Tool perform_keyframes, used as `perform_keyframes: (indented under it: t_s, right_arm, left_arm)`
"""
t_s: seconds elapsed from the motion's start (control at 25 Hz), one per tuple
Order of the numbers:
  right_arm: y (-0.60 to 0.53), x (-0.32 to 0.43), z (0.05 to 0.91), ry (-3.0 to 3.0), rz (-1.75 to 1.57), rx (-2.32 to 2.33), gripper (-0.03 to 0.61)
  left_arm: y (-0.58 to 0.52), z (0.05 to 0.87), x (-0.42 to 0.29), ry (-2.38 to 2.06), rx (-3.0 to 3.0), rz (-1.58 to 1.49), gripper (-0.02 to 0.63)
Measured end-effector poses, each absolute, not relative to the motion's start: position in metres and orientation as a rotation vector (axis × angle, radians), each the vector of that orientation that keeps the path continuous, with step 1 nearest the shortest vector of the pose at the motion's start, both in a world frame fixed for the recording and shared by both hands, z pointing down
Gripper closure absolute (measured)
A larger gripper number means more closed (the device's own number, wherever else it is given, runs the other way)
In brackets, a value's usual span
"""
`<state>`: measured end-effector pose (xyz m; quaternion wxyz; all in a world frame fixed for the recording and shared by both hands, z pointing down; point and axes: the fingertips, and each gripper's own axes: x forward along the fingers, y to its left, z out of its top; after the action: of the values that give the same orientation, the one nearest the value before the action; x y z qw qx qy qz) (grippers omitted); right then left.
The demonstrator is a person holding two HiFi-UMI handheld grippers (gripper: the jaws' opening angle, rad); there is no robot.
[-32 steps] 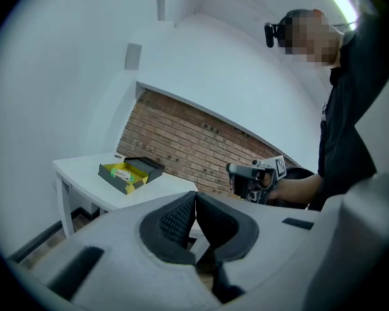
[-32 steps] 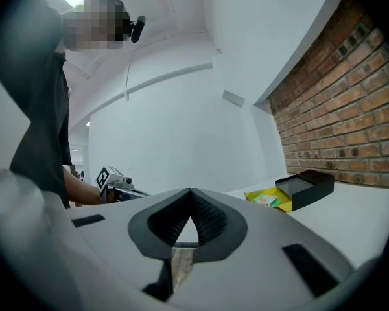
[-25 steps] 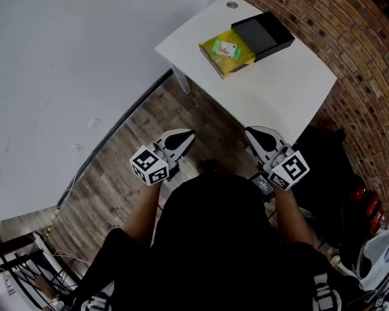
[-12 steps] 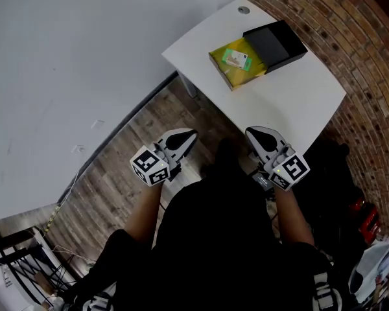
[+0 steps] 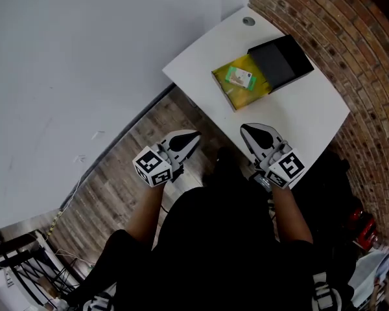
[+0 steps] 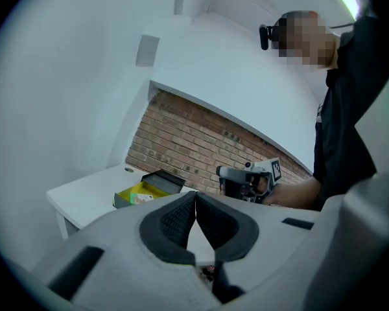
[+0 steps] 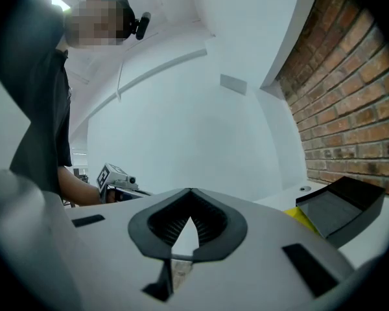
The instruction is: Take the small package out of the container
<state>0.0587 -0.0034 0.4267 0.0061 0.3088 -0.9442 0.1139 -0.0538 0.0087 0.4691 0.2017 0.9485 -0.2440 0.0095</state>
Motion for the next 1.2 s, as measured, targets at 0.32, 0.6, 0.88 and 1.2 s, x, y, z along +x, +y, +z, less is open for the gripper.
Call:
perform_keyframes:
  t_s: [0.32,0.6,0.88,1.2]
  right_arm:
    - [-0.052,0.078,0.428,-2.945,0.363,1.002,0.571]
    - [-0.076,0.097,0.432,-2.954,0.393,1.015,0.571]
    - [-0.090,0.119,0.440,-2.904,0.400,1.088,0.571]
    - [-0.124,0.139,0.452,-2.769,0.425,1.304,0.571]
  left_arm:
    - [-0.047,0.459,-0.042,-0.677,2.666,0.046,0.598]
    - [-0.079,0.462,-0.021,-0.649,2.659,0.096,0.598]
    - [-0.106,0.467,-0.002,-0.556,2.672,0.114,0.598]
    - [-0.166,0.481,-0.001,-0.387,2.675,0.148,0.598]
